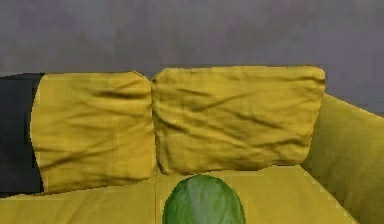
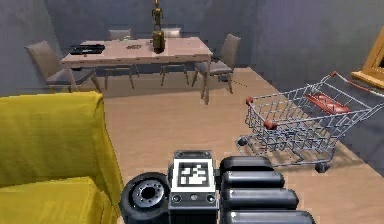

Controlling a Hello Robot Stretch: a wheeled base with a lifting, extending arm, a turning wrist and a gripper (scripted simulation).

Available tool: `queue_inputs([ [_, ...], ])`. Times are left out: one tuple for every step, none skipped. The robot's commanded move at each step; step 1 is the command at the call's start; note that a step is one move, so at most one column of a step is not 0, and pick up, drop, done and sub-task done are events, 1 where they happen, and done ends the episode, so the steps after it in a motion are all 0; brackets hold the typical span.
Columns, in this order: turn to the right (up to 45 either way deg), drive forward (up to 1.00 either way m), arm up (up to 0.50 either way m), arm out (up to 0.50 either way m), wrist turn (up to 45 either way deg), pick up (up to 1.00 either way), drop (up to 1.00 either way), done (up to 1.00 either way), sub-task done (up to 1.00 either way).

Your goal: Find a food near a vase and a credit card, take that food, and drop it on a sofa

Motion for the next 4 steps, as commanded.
queue_inputs([
  [-12.0, 0.0, 0.0, 0.0, 0.0, 0.0, 0.0, 0.0, 0.0],
  [15.0, 0.0, 0.0, 0.0, 0.0, 0.0, 0.0, 0.0, 0.0],
  [-12.0, 0.0, 0.0, 0.0, 0.0, 0.0, 0.0, 0.0, 0.0],
  [0.0, 0.05, 0.0, 0.0, 0.0, 0.0, 0.0, 0.0, 0.0],
])
